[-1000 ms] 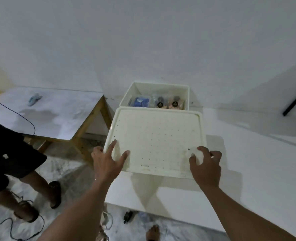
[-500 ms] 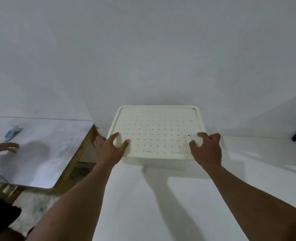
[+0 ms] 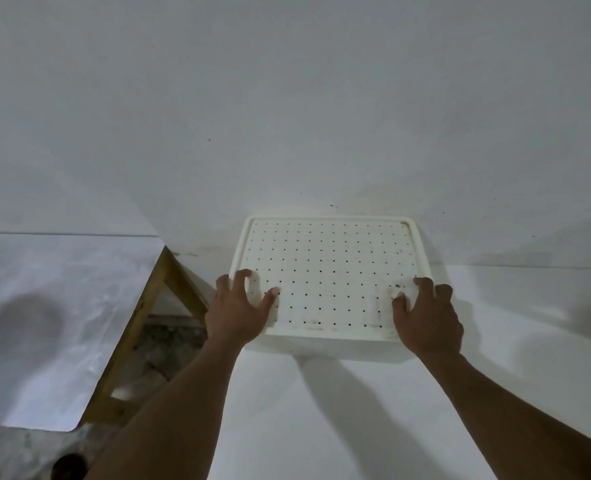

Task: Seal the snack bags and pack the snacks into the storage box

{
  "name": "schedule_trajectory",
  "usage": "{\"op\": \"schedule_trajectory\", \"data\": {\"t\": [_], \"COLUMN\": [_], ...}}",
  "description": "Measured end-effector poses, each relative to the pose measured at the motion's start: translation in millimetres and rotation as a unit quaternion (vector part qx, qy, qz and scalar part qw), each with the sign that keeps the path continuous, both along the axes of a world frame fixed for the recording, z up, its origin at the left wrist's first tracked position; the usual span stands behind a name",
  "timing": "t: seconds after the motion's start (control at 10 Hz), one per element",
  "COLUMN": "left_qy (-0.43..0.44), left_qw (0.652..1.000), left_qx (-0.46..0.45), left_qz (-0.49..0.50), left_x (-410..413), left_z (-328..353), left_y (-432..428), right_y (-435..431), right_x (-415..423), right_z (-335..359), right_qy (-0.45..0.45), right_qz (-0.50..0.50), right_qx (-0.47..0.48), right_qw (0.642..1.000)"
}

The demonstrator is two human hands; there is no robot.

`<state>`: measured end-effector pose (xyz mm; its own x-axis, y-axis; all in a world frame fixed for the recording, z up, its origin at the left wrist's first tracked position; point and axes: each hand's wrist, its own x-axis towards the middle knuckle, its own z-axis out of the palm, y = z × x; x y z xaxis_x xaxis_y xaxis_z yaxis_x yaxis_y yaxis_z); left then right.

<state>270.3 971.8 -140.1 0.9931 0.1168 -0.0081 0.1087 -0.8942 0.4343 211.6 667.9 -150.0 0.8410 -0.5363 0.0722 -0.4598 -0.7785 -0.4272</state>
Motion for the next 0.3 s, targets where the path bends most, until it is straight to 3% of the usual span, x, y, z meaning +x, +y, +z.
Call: {"op": "schedule_trajectory", "data": {"t": [0.2,0.3], "left_qy": [0.062,0.079], "left_qw": [0.998,0.992], "left_qx": [0.013,0.099], "left_qz": [-0.003,-0.014], "left_x": [3,7], "left_z": [3,13], "left_y": [25,9], "right_y": [12,6], "right_x": [-1,8], "right_z": [3,26], "right_qy": [0.059,0.155], "right_qz": [0.033,0.057], "right_qx": [0.031,0.003], "right_qw": [0.997,0.986]}}
